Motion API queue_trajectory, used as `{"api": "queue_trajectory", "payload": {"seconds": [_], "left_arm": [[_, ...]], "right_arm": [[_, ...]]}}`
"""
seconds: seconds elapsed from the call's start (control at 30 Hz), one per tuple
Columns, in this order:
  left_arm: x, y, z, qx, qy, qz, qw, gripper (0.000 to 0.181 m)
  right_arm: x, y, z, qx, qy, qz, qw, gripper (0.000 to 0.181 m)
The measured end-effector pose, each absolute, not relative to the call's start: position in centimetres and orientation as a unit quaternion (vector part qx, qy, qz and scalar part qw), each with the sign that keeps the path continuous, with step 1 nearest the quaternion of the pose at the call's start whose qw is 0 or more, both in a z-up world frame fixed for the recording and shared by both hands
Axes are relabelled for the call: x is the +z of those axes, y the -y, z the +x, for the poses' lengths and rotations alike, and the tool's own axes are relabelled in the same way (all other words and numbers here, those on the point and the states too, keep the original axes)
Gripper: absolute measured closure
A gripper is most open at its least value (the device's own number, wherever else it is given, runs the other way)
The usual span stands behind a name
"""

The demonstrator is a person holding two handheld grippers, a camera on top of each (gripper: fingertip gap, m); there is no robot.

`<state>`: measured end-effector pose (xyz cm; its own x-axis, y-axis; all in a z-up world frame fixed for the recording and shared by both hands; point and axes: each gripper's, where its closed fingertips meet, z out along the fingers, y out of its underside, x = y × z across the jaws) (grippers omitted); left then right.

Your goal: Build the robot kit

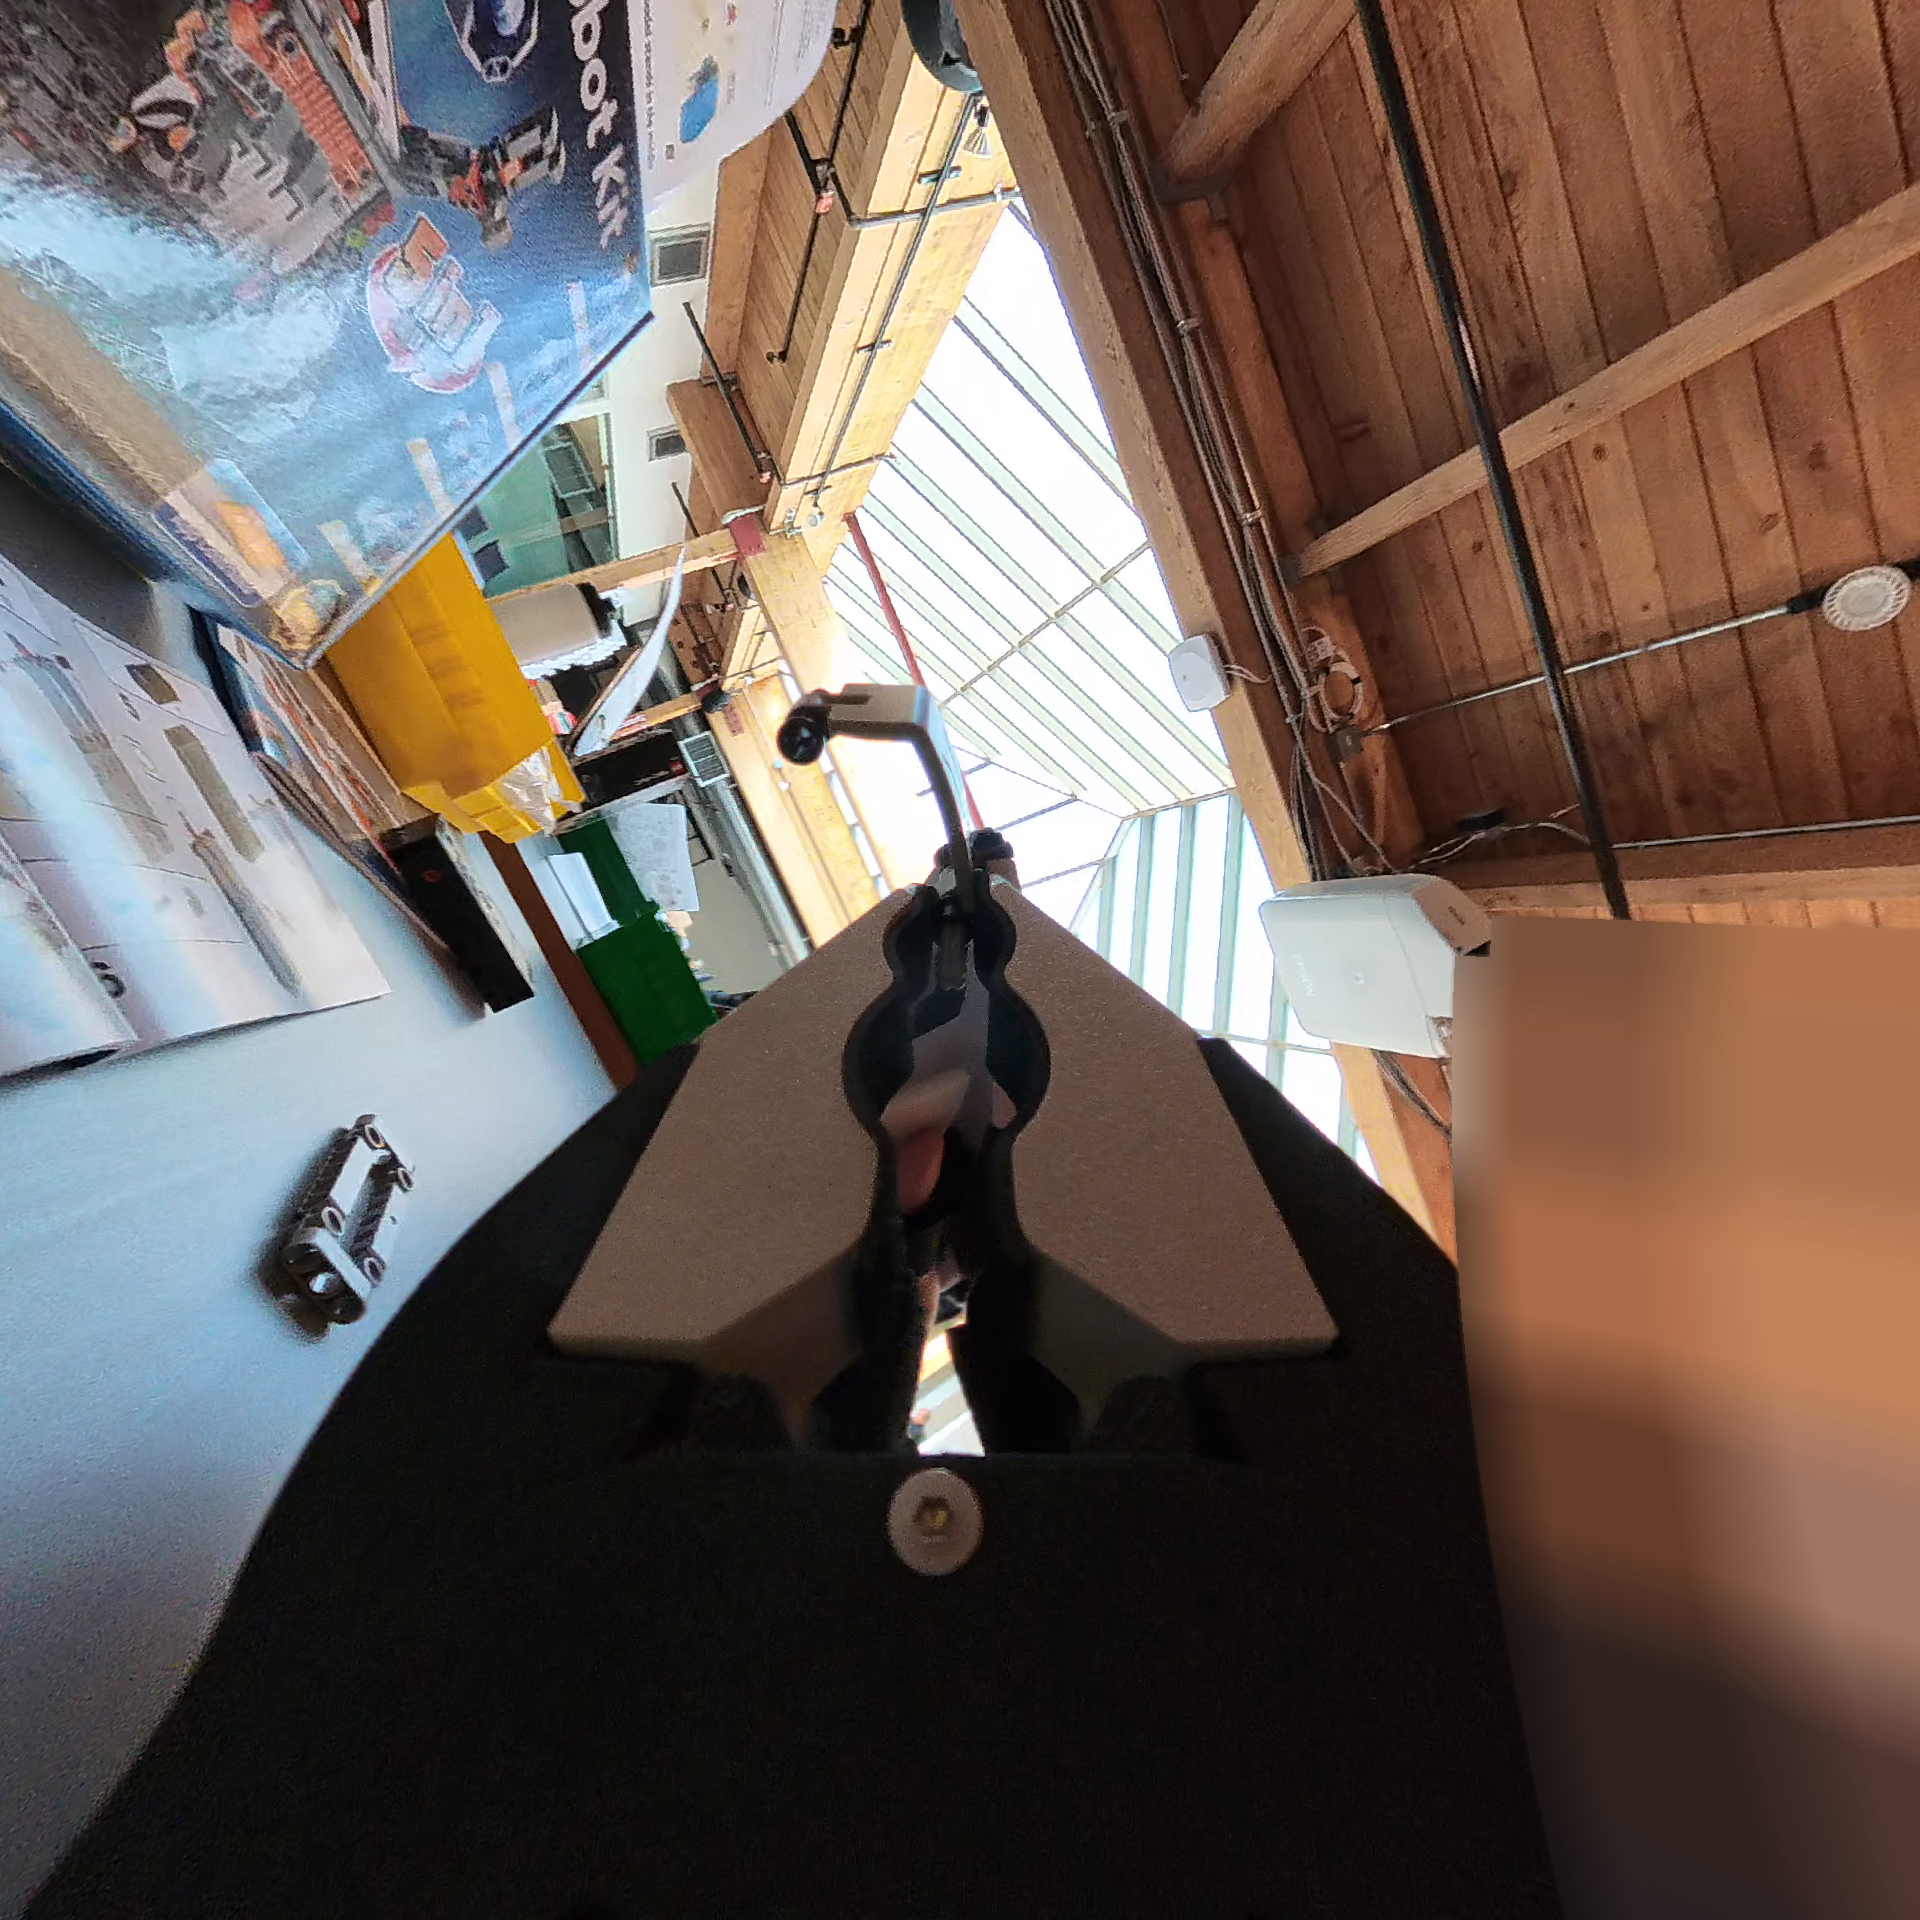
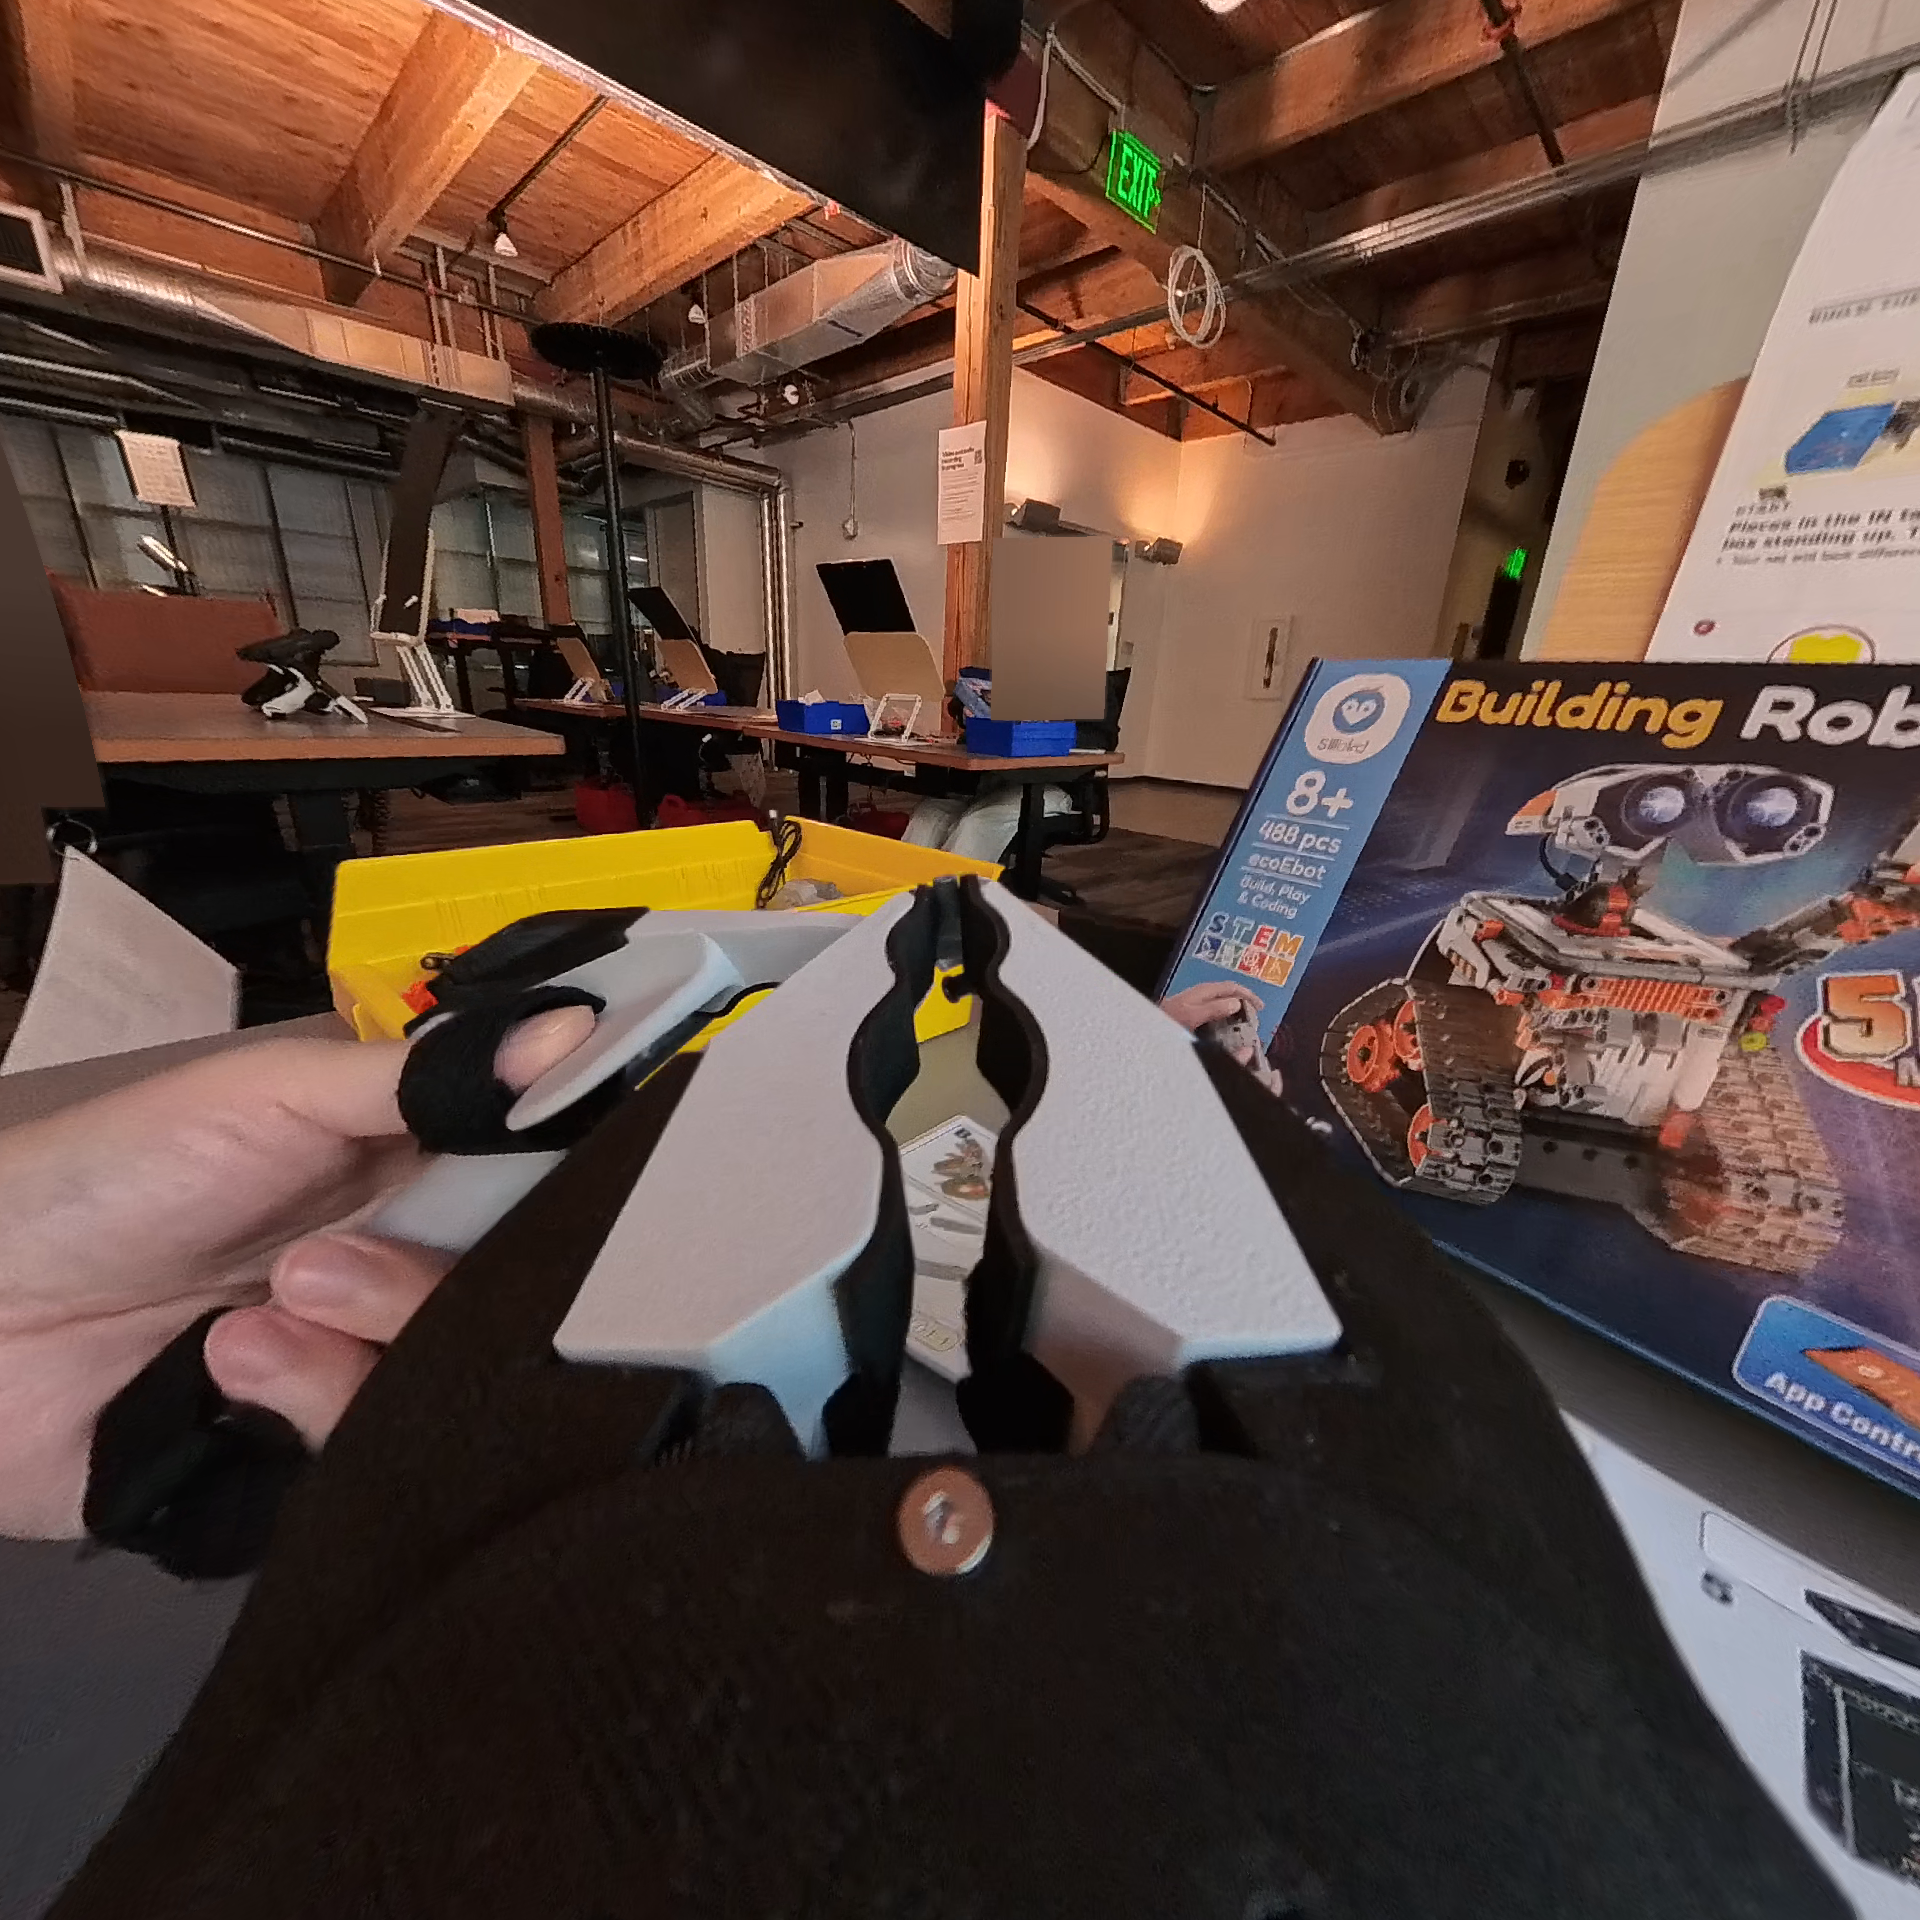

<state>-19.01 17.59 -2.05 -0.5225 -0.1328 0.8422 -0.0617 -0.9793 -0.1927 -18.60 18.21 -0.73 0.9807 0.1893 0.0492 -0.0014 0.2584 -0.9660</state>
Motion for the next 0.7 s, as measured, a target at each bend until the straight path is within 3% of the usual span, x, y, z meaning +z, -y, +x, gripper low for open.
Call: {"api": "queue_trajectory", "payload": {"seconds": [0.23,0.7], "left_arm": [[-1.5,-17.8,-19.4,-0.892,-0.058,-0.447,-0.032,0.177],[-0.4,-17.4,-19.8,-0.903,-0.064,-0.423,-0.036,0.176]], "right_arm": [[0.0,-18.3,-19.0,0.068,0.095,-0.574,0.811,0.178],[1.3,-17.7,-19.8,0.038,0.163,-0.528,0.832,0.178]]}}
